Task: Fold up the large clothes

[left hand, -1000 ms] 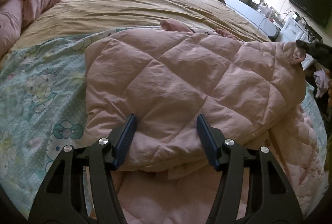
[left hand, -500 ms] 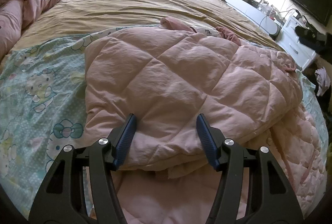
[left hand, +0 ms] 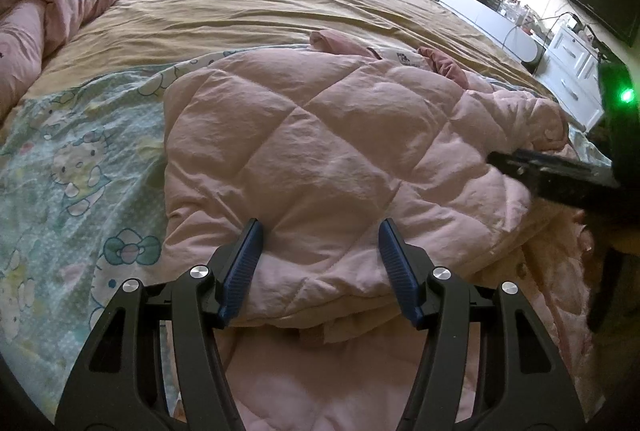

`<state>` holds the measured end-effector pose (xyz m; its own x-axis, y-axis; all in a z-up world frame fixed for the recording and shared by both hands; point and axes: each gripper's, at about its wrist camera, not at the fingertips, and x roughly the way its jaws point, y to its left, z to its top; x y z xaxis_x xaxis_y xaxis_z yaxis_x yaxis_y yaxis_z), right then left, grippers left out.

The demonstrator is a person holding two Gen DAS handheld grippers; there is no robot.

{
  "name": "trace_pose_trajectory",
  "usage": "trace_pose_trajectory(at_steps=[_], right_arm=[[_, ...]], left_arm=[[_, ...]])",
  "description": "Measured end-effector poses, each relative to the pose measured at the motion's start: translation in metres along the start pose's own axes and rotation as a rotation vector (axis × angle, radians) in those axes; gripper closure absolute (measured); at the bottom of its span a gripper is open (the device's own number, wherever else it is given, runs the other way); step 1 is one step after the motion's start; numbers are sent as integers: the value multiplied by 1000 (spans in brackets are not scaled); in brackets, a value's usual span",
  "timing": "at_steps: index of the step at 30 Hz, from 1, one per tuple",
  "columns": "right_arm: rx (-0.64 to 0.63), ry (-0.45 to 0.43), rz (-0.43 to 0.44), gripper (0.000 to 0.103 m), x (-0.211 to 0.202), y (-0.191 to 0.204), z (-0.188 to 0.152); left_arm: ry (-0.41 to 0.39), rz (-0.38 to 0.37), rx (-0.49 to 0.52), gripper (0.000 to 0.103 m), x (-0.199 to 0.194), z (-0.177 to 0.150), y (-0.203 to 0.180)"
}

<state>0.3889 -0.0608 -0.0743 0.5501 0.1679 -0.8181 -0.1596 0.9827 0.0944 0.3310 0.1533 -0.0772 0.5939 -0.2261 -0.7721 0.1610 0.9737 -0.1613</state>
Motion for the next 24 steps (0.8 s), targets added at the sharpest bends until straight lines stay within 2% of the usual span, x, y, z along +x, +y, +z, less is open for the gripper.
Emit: trace_pose_trajectory(at_steps=[8, 11, 17, 18, 21, 23, 24], right_arm=[[-31, -4, -23, 37, -7, 5, 0], [-33, -50, 1, 23, -22, 7, -2], [15, -121, 17, 14, -51, -2, -3], [19, -130, 17, 13, -56, -3, -3], [23, -148, 22, 12, -66, -4, -2], [30, -173, 24, 12, -76, -6, -3], [34, -180, 23, 12, -79, -7, -3]], left_arm=[[2, 15, 9, 52, -1, -1, -4], [-1, 23, 14, 52, -4, -2, -7], [-11, 18, 11, 52, -14, -2, -8], [-14, 14, 13, 50, -17, -1, -10], [-33, 10, 27, 32, -26, 1, -16], [-53, 8, 39, 28, -34, 1, -22], [-65, 7, 43, 22, -38, 2, -25]])
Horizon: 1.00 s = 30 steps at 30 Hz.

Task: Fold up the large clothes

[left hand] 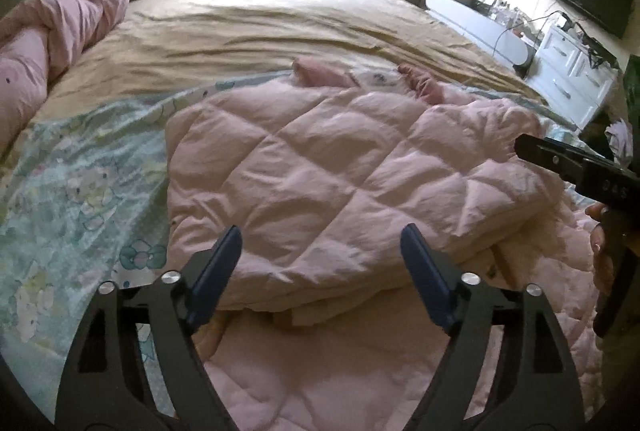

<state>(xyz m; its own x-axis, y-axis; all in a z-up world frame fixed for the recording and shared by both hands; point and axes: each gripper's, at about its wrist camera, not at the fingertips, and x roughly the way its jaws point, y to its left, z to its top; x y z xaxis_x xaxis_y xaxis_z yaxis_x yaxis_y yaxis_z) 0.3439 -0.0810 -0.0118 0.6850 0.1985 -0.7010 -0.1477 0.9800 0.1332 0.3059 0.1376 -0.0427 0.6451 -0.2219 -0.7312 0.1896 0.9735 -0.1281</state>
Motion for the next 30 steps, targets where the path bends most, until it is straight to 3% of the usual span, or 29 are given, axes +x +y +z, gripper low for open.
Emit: trace_pose_trajectory(at_steps=[4, 5, 20, 30], right_arm=[[21, -23, 12, 9, -16, -5, 3], [25, -28, 14, 5, -19, -6, 3], [27, -115, 52, 4, -71, -5, 0], [28, -161, 96, 4, -107, -3, -3]], left_arm=[[-31, 11, 18, 9, -12, 4, -8], [-41, 15, 21, 9, -16, 4, -10], [-92, 45, -50, 9, -57, 3, -12], [-159, 67, -13, 9, -94, -7, -28]])
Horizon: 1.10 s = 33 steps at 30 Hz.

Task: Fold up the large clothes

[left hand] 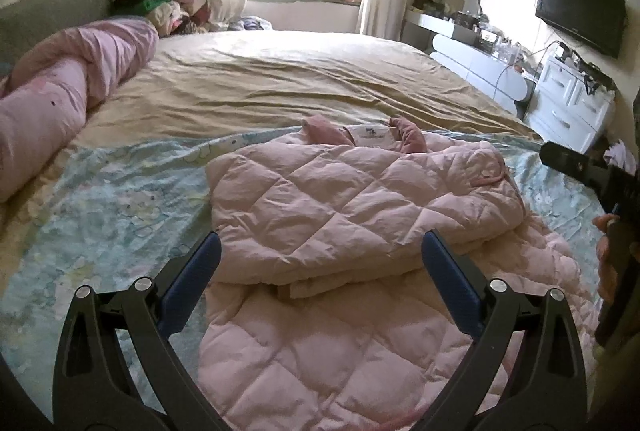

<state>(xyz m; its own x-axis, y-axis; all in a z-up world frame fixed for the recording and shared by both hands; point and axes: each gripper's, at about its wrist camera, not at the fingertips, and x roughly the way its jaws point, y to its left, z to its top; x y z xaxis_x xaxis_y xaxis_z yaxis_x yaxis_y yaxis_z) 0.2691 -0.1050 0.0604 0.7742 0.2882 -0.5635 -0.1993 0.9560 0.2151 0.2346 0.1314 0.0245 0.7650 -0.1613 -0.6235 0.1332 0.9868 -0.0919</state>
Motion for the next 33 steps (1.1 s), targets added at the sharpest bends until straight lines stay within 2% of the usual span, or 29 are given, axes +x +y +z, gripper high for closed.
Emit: trace_pose_trajectory(at_steps=[8, 21, 33], right_arm=[[-10, -26, 21, 4, -26, 4, -3], [-49, -66, 11, 4, -69, -1, -10], [-103, -51, 3, 4, -93, -2, -32]], left_arm=[[-33, 36, 47, 9, -25, -7, -9], [-94, 14, 72, 9, -62, -12, -29], [-75, 28, 91, 9, -82, -40, -44]])
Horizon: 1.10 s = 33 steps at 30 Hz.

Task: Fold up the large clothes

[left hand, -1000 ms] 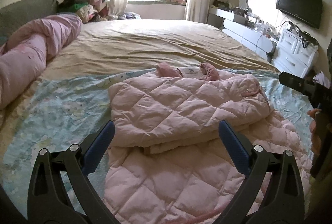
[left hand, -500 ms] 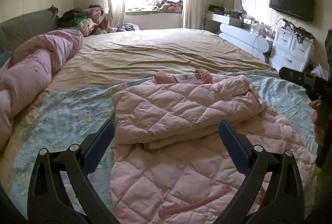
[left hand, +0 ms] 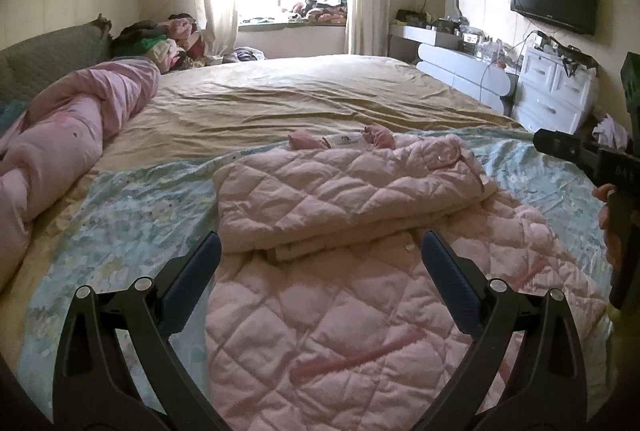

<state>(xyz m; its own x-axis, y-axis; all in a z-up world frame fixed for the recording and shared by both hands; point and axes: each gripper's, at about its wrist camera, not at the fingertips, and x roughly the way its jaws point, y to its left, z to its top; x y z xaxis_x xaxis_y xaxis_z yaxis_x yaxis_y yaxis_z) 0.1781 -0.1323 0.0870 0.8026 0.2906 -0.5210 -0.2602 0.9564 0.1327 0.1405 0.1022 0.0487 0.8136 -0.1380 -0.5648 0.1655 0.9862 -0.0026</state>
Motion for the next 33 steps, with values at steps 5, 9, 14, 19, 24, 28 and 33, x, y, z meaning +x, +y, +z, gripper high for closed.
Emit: trace_pose_trajectory(at_steps=[5, 9, 14, 19, 24, 28, 33], right_arm=[[-17, 15, -7, 4, -7, -3, -13], [-5, 33, -5, 4, -15, -9, -26], [14, 48, -1, 4, -23, -19, -39], [18, 49, -19, 4, -36, -29, -48], [17, 59, -34, 4, -45, -39, -60], [19, 73, -44, 4, -47, -45, -69], [25, 88, -47, 4, -49, -54, -79]], left_arm=[[16, 17, 4, 9, -8, -18, -6], [37, 34, -5, 9, -14, -32, -9], [45, 45, -27, 9, -24, -45, -10], [58, 46, -54, 9, -31, -53, -9], [61, 55, -81, 9, -38, -61, -7], [68, 74, -89, 9, -43, -67, -5], [86, 89, -97, 9, -48, -74, -4]])
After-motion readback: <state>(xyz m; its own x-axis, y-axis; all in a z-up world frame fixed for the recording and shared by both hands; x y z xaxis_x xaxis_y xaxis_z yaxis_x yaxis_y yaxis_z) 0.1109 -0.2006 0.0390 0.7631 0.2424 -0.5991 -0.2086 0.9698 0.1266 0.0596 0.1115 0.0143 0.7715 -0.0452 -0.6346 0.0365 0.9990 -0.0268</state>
